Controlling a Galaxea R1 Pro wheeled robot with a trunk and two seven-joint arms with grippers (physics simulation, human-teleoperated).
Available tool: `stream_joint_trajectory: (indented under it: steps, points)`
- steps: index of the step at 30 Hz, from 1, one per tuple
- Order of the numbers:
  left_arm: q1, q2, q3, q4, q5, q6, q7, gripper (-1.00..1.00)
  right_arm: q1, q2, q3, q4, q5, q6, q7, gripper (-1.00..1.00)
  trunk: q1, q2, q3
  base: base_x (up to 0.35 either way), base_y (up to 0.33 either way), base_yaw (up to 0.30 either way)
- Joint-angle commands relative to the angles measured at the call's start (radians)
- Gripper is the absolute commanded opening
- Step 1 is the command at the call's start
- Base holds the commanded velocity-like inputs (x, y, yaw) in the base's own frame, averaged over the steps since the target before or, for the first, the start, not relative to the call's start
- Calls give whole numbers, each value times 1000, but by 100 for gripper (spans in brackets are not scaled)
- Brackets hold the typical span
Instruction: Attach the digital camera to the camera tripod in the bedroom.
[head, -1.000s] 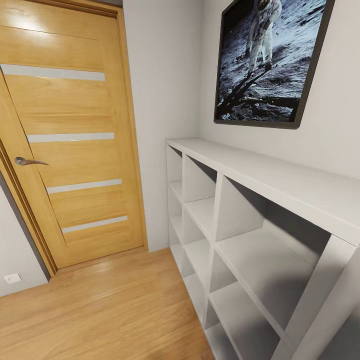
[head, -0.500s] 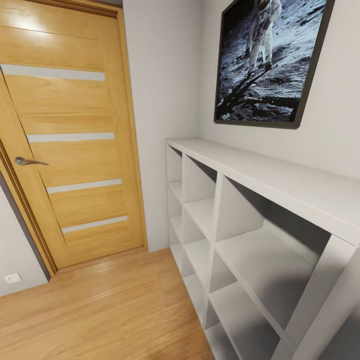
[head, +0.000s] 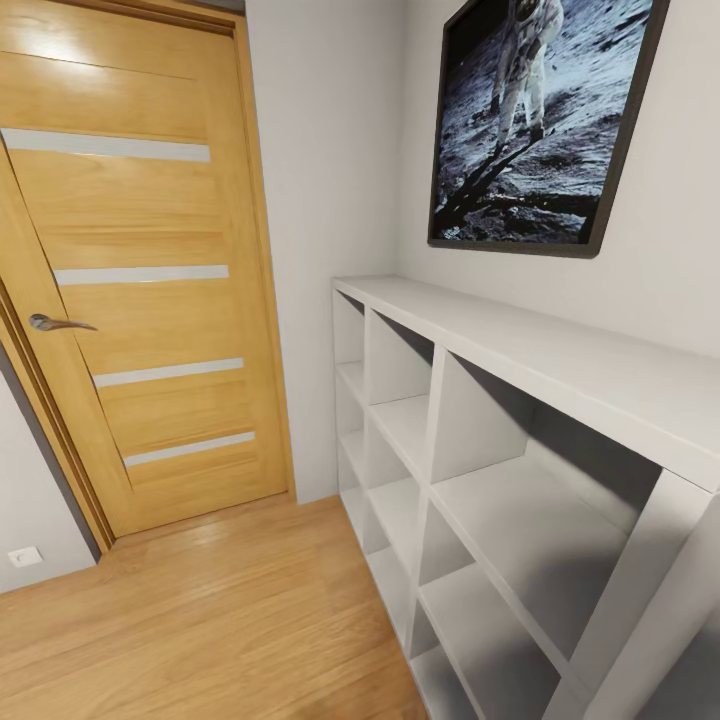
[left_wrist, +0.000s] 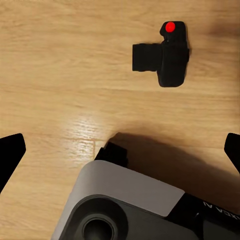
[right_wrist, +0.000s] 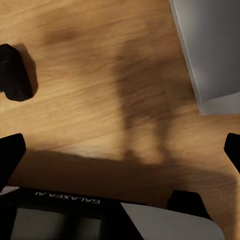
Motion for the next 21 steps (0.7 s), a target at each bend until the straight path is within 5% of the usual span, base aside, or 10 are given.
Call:
stream_joint_trajectory:
  steps: [1,21]
  points:
    - [0,0,-1,-2,7,5,4,100,0,1,4,-4,11,8,-3,100,0,-1,-1,0,0,0]
    - [0,5,-1,-9,7,3,6,100,-82,1,35,-152,10,16,-13,100,0,-1,-1,0,0,0]
